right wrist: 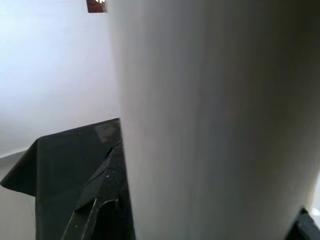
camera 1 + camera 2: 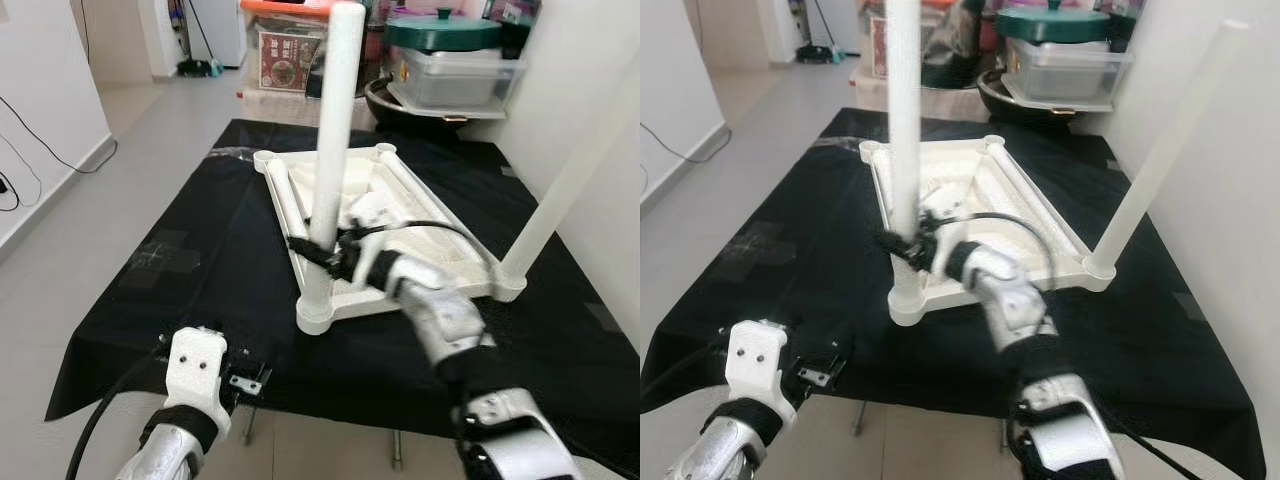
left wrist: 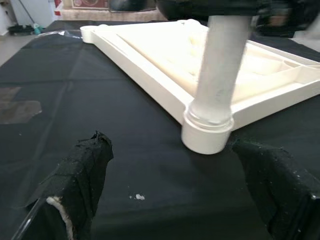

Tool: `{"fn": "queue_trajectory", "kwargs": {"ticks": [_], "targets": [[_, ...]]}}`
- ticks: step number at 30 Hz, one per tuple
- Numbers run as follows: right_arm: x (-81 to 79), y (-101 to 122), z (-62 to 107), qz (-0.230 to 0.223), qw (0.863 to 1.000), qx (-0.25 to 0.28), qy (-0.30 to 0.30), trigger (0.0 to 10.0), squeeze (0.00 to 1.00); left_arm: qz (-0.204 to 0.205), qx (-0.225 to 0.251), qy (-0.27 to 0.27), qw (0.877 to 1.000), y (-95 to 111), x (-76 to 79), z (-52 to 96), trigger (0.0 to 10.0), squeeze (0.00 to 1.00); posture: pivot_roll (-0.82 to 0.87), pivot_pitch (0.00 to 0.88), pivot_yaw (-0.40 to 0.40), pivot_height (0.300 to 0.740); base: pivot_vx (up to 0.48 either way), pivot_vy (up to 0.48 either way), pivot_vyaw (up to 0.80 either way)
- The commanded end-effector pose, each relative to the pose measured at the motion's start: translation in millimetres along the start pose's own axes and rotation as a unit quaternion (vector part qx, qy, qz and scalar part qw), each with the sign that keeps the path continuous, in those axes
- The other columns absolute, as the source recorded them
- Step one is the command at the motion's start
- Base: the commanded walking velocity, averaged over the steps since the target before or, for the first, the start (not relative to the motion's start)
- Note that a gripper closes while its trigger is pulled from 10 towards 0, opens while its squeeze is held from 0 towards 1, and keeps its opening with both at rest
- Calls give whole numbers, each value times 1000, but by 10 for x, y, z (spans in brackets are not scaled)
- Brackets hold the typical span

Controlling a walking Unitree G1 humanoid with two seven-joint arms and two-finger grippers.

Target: Building children table

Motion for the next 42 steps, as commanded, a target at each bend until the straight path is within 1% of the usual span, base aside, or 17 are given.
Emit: {"fn": "queue_trajectory", "kwargs": {"ticks": [1, 3, 7, 8, 9, 10, 12, 14, 15, 16, 21, 22, 27, 28, 29, 33, 42], "targets": [[-45, -62, -36, 2, 1000, -17, 12, 10000, 0, 8, -9, -3, 1000, -42, 11, -3, 10000, 0, 191, 0, -97, 740, 0, 0, 0], [89, -108, -23, -12, 999, -24, -45, 0, 0, 9, -10, -5, 1000, -50, 14, -2, 10000, 0, 187, 0, -94, 740, 0, 0, 0], [233, -170, 4, -26, 993, -32, -114, 0, 0, 11, -11, -7, 1000, -58, 19, -2, 10000, 0, 187, 0, -94, 740, 0, 0, 0], [502, -220, 156, -45, 966, -23, -255, 0, 0, 12, -11, -7, 1000, -58, 24, 4, 10000, 0, 173, 0, -90, 740, 0, 0, 0], [502, -220, 156, -45, 966, -23, -255, 0, 0, 12, -11, -7, 1000, -58, 24, 4, 10000, 0, 173, 0, -90, 740, 0, 0, 0], [862, -368, 619, -79, 864, -4, -498, 0, 0, 14, -12, -8, 1000, -59, 29, 20, 10000, 0, 173, 0, -91, 740, 0, 0, 0], [862, -368, 619, -79, 864, -4, -498, 0, 0, 14, -12, -8, 1000, -59, 29, 20, 10000, 0, 173, 0, -91, 740, 0, 0, 0], [853, -466, 800, -98, 820, 4, -564, 0, 0, 15, -13, -8, 1000, -62, 32, 29, 10000, 0, 170, 0, -89, 740, 0, 0, 0], [853, -466, 800, -98, 820, 4, -564, 0, 0, 15, -13, -8, 1000, -62, 32, 29, 10000, 0, 170, 0, -89, 740, 0, 0, 0], [664, -458, 788, -96, 825, 20, -557, 10000, 0, 16, -14, -8, 1000, -66, 30, 38, 10000, 0, 166, 0, -84, 740, 0, 0, 0], [464, -323, 648, -80, 861, 50, -500, 10000, 0, 18, -15, -10, 1000, -72, 32, 38, 10000, 0, 155, 0, -78, 740, 0, 0, 0], [434, -167, 601, -71, 876, 83, -469, 10000, 1000, 19, -16, -12, 1000, -77, 39, 29, 10000, 0, 157, 0, -80, 740, 0, 0, 0], [456, 31, 516, -66, 898, 99, -423, 10000, 1000, 20, -15, -13, 1000, -77, 42, 20, 10000, 0, 157, 0, -81, 740, 0, 0, 0], [440, 113, 439, -72, 922, 101, -367, 10000, 0, 21, -14, -13, 1000, -77, 42, 14, 10000, 0, 150, 0, -78, 740, 0, 0, 0], [302, 217, 343, -41, 961, 107, -252, 10000, 0, 24, -14, -13, 1000, -77, 45, 6, 10000, 0, 146, 0, -76, 740, 0, 0, 0], [-5, 198, 268, 17, 996, 68, -51, 10000, 0, 28, -11, -17, 999, -71, 61, -20, 10000, 0, 153, 0, -77, 740, 0, 0, 0], [-67, -285, 150, 48, 997, -46, 36, 10000, 0, 27, -8, -19, 999, -57, 70, -50, 10000, 0, 165, 0, -84, 740, 0, 0, 0]]}}
Point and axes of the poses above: a point about 5 cm out from each wrist's last joint towards the gripper, its own z axis pointing back from the gripper into the wrist, its own y axis along the axis of the wrist's last joint, x = y × z, the point moved 2 cm from there along -z, pointing out of the wrist towards the gripper, and after that the axes turned 10 degrees about -z, right-handed, at the moved point
